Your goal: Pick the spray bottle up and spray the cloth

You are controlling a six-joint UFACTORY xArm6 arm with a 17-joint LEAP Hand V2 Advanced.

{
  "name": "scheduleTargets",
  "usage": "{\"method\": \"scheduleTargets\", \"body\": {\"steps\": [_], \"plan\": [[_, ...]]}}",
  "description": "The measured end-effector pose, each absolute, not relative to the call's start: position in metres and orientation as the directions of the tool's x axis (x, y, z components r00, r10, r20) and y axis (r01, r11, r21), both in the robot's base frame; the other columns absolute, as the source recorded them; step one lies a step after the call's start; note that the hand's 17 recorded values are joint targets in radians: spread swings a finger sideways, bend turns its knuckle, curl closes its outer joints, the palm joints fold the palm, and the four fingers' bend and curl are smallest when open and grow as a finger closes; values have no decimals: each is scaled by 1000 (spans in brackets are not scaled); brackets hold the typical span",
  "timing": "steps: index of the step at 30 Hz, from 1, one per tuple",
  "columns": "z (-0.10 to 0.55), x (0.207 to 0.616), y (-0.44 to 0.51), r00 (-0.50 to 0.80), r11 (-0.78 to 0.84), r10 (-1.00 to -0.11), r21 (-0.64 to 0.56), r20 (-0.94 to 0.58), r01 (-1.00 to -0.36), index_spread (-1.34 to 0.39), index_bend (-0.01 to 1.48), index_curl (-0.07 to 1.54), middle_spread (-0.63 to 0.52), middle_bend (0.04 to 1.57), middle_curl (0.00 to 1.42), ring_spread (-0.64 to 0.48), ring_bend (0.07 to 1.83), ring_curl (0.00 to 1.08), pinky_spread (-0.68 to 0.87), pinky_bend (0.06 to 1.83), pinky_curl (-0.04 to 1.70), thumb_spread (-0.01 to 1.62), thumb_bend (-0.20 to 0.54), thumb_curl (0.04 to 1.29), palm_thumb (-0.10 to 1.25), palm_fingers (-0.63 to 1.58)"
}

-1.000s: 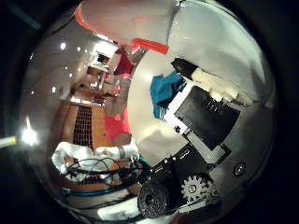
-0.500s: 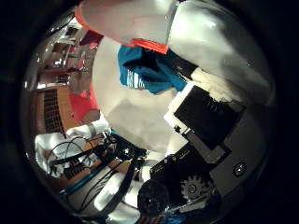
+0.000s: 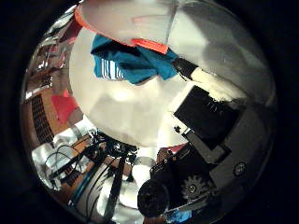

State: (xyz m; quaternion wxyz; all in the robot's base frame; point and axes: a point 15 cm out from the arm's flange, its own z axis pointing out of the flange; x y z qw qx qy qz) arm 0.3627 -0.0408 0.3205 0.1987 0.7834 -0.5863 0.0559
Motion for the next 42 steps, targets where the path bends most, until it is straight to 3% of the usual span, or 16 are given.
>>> {"method": "scheduleTargets", "body": {"steps": [15, 20, 31, 42], "plan": [[327, 368, -31, 317, -261, -894, 208, 317, -943, -210, 1143, 749, -93, 1398, 626, -176, 1438, 654, -222, 1041, 1285, 955, -15, 756, 1004, 1163], [348, 364, -15, 301, -271, -911, 140, 283, -952, -211, 1138, 752, -93, 1396, 626, -175, 1442, 654, -222, 1038, 1285, 954, -15, 755, 1009, 1166], [412, 361, 103, 363, -361, -932, -72, -18, -930, -212, 1134, 756, -92, 1395, 624, -172, 1449, 648, -225, 1038, 1289, 951, -13, 757, 1018, 1171], [463, 382, 227, 437, -310, -826, -359, -358, -880, -210, 1137, 755, -92, 1397, 622, -172, 1453, 643, -230, 1028, 1307, 935, -15, 765, 1032, 1170]]}}
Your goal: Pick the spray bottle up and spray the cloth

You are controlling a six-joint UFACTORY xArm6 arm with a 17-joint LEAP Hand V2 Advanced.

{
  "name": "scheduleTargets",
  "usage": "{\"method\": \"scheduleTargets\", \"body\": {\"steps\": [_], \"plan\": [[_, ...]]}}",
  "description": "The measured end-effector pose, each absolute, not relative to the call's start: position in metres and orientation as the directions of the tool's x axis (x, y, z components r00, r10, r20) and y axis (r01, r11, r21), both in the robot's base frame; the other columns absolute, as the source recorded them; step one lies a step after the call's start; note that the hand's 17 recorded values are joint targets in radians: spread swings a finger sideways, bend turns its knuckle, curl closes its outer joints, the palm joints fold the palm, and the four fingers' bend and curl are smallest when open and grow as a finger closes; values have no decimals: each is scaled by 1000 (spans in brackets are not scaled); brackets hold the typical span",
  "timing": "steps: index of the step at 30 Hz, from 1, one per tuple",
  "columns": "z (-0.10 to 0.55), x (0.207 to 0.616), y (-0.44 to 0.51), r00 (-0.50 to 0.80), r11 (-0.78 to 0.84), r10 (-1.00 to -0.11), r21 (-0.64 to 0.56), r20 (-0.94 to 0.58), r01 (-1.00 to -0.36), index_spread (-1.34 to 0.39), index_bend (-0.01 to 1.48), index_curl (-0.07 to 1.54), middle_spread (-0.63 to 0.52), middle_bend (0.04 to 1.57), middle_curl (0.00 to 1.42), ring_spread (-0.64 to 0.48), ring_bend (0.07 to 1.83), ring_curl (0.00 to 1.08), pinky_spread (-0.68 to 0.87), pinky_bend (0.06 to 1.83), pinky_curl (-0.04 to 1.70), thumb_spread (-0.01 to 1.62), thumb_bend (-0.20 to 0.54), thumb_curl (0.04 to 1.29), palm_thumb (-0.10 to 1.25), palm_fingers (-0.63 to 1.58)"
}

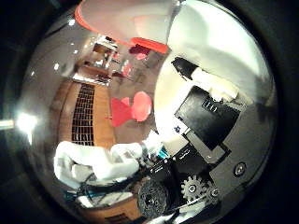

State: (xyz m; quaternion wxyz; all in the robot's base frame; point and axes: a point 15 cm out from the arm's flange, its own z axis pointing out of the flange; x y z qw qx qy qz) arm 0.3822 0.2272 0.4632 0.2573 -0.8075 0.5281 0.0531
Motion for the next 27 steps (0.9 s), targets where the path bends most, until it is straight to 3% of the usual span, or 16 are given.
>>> {"method": "scheduleTargets", "body": {"steps": [10, 22, 27], "plan": [[390, 377, 292, 458, -263, -717, -405, -525, -876, -211, 1133, 757, -92, 1396, 621, -171, 1460, 642, -233, 1024, 1314, 925, -15, 769, 1042, 1173], [349, 360, 352, 485, -249, -535, -420, -692, -873, -212, 1128, 758, -92, 1395, 619, -168, 1464, 637, -236, 1020, 1318, 913, -15, 777, 1037, 1174], [334, 363, 360, 480, -248, -510, -412, -714, -877, -213, 1127, 759, -79, 1396, 620, -168, 1465, 636, -237, 1020, 1319, 913, -15, 778, 1036, 1174]]}}
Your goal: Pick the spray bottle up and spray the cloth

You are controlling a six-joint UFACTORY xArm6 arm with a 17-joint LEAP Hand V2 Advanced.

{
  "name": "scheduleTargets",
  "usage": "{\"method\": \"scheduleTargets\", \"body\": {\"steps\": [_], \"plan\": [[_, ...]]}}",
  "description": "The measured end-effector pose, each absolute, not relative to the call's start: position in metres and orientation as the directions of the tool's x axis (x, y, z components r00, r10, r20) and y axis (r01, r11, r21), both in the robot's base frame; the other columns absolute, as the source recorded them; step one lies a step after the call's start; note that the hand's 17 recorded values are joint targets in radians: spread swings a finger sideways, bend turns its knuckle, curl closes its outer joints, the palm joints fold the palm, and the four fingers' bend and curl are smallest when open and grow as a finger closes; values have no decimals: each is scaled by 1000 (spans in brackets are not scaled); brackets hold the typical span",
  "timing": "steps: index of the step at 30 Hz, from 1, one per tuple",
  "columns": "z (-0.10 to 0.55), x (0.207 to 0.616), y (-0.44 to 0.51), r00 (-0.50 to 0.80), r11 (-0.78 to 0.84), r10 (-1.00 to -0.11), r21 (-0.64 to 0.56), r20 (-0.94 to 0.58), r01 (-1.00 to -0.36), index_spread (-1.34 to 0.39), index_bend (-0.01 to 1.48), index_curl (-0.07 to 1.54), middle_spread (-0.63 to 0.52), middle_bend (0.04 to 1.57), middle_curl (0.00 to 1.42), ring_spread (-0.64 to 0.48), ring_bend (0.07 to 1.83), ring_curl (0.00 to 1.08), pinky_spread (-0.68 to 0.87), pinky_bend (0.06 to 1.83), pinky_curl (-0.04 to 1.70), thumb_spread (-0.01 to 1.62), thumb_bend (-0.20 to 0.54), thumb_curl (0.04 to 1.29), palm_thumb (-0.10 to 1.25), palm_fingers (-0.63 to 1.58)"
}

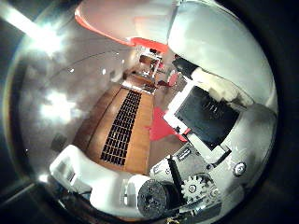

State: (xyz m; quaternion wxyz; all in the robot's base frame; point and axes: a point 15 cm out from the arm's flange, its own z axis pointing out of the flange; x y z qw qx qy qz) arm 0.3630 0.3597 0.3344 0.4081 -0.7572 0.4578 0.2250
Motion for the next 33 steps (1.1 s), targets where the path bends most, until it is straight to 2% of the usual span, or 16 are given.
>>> {"method": "scheduleTargets", "body": {"steps": [15, 19, 22, 26, 28, 33], "plan": [[300, 366, 363, 474, -275, -511, -386, -717, -881, -218, 1113, 769, -73, 1397, 620, -167, 1464, 630, -237, 1020, 1311, 921, -18, 784, 1004, 1173], [292, 365, 362, 471, -281, -511, -379, -719, -882, -219, 1094, 772, -84, 1385, 616, -167, 1452, 624, -243, 1016, 1266, 931, -26, 772, 955, 1176], [264, 351, 354, 441, -296, -529, -330, -725, -897, -227, 1040, 763, -89, 1350, 608, -172, 1426, 609, -257, 1011, 1199, 894, -39, 759, 879, 1143], [251, 341, 348, 479, -339, -520, -343, -707, -876, -283, 751, 736, -99, 1271, 587, -194, 1357, 575, -307, 1031, 1065, 801, -31, 742, 843, 1047], [251, 336, 348, 500, -364, -509, -351, -700, -863, -315, 582, 731, -121, 1174, 573, -212, 1329, 572, -345, 1059, 1019, 755, -35, 731, 833, 856], [248, 331, 346, 521, -399, -503, -350, -689, -848, -367, 291, 690, -165, 1055, 577, -255, 1277, 550, -441, 1027, 908, 813, -25, 681, 840, 599]]}}
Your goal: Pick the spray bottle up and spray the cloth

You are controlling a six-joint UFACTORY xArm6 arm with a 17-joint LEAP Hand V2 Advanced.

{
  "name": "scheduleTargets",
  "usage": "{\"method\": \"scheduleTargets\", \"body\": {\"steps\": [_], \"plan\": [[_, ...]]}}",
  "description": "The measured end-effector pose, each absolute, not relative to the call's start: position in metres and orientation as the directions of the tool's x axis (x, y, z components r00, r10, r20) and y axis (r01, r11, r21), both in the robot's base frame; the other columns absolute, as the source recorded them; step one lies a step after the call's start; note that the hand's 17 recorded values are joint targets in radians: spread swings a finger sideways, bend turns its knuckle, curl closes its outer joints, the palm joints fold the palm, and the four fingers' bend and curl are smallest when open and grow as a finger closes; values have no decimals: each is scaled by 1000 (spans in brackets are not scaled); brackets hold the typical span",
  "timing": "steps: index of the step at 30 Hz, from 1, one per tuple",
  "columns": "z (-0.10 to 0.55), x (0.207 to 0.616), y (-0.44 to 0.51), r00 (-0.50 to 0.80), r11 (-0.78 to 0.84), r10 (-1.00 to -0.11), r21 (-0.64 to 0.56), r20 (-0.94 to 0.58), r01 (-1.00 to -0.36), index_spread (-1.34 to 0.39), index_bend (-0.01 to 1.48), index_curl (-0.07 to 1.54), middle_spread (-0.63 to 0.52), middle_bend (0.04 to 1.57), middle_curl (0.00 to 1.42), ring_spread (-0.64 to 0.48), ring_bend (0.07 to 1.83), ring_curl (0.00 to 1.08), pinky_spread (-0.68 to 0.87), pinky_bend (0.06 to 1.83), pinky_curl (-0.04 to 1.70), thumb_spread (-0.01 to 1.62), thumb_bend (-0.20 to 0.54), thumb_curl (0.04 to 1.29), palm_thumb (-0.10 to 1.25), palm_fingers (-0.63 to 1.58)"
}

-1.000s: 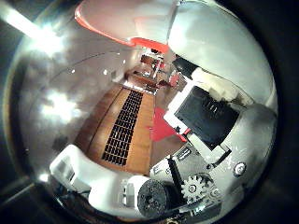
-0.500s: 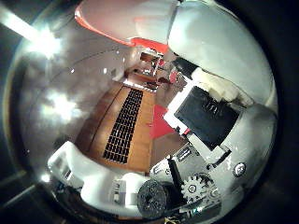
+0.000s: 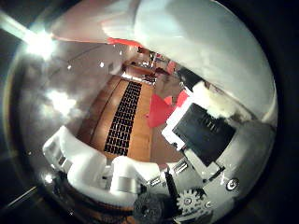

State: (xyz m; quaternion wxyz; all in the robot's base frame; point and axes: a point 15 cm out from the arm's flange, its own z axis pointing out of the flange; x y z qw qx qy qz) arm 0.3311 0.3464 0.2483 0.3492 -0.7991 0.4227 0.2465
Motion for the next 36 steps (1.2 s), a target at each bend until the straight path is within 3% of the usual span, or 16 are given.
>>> {"method": "scheduleTargets", "body": {"steps": [5, 11, 19, 25, 36], "plan": [[252, 332, 344, 525, -396, -504, -357, -686, -846, -380, 284, 677, -184, 936, 574, -269, 1222, 536, -393, 836, 857, 937, -23, 626, 834, 387], [261, 333, 344, 538, -391, -497, -377, -681, -839, -346, 370, 644, -139, 767, 525, -177, 985, 465, -67, 635, 805, 1039, -23, 570, 804, 147], [281, 343, 328, 568, -377, -509, -425, -648, -823, -284, 306, 536, -38, 535, 427, -15, 745, 371, 331, 523, 651, 1046, -24, 525, 777, 126], [300, 356, 306, 583, -348, -530, -469, -616, -812, -267, 229, 479, -9, 442, 394, 44, 635, 327, 421, 464, 551, 1052, -23, 503, 759, 192], [301, 330, 269, 578, -341, -551, -470, -602, -814, -248, 181, 415, -3, 370, 383, 74, 540, 293, 438, 408, 434, 1050, -22, 492, 750, 281]]}}
